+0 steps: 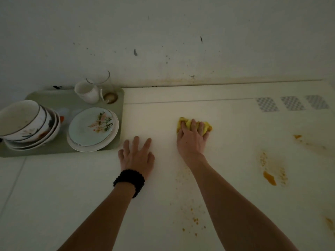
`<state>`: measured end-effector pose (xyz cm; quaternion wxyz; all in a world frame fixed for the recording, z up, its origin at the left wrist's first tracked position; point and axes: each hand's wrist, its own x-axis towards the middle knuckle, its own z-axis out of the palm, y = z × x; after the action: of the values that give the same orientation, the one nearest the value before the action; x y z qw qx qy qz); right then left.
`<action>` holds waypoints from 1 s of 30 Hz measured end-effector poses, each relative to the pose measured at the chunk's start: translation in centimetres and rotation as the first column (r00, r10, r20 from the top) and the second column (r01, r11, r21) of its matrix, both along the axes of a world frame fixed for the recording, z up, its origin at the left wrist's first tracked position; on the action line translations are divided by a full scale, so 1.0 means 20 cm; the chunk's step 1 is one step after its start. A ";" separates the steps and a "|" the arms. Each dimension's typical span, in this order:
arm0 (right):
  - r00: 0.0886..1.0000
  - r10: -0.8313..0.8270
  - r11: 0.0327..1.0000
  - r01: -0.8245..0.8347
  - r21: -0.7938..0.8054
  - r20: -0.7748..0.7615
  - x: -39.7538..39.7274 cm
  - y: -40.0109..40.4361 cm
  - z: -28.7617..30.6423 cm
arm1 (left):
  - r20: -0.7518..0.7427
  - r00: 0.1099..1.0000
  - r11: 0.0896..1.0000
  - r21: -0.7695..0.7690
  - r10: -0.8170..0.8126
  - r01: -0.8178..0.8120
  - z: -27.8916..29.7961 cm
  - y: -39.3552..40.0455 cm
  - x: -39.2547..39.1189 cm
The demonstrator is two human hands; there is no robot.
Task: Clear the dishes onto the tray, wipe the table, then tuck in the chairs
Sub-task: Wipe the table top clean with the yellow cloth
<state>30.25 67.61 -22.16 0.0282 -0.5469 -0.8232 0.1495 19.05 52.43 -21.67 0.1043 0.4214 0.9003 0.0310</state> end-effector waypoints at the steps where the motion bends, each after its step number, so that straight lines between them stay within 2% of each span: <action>1: 1.000 0.016 1.000 -0.016 0.006 0.005 -0.04 0.00 0.00 | -0.011 1.000 1.000 -0.005 -0.013 0.013 0.00 -0.01 -0.01; 3: 0.996 0.089 0.996 -0.089 0.010 -0.001 -0.13 0.00 0.00 | -0.026 0.999 1.000 -0.018 -0.025 0.024 0.00 -0.03 -0.02; 5: 0.972 0.235 0.972 -0.235 0.002 -0.026 -0.24 -0.03 0.00 | -0.016 1.000 1.000 -0.020 -0.020 0.019 0.00 -0.03 -0.02; 9: 0.808 0.587 0.808 -0.588 -0.022 -0.042 -0.39 -0.07 0.02 | -0.026 1.000 0.999 -0.042 -0.009 0.008 0.00 -0.02 0.00; 13: 0.692 0.718 0.692 -0.722 -0.031 -0.079 -0.39 0.02 0.01 | -0.007 1.000 0.999 -0.034 0.012 -0.012 0.00 -0.01 0.01; 15: 0.719 0.690 0.719 -0.694 -0.040 -0.085 -0.41 0.07 0.00 | 0.001 1.000 0.999 -0.032 0.010 -0.010 0.01 0.00 0.00; 18: 0.848 0.525 0.848 -0.529 -0.041 -0.077 -0.48 0.17 -0.01 | -0.004 1.000 0.998 -0.068 -0.010 0.010 0.01 -0.01 0.01; 20: 0.897 0.438 0.896 -0.440 -0.050 -0.055 -0.55 0.23 -0.01 | -0.011 1.000 0.996 -0.085 -0.019 0.018 0.01 0.00 0.00; 24: 0.937 0.349 0.936 -0.350 -0.032 -0.022 -0.63 0.30 -0.01 | 0.017 0.999 0.996 -0.086 -0.037 0.038 0.01 0.12 -0.08; 27: 0.940 0.340 0.940 -0.340 -0.019 -0.028 -0.68 0.34 -0.02 | -0.002 0.997 0.991 -0.114 -0.075 0.074 0.03 0.26 -0.16; 30: 0.943 0.331 0.943 -0.332 -0.022 -0.023 -0.74 0.39 -0.02 | 0.042 0.997 0.991 -0.121 -0.060 0.065 0.04 0.36 -0.28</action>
<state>15.46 75.37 -22.59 0.0033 -0.3995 -0.9012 0.1679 13.54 59.65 -20.79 0.1479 0.4416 0.8847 -0.0193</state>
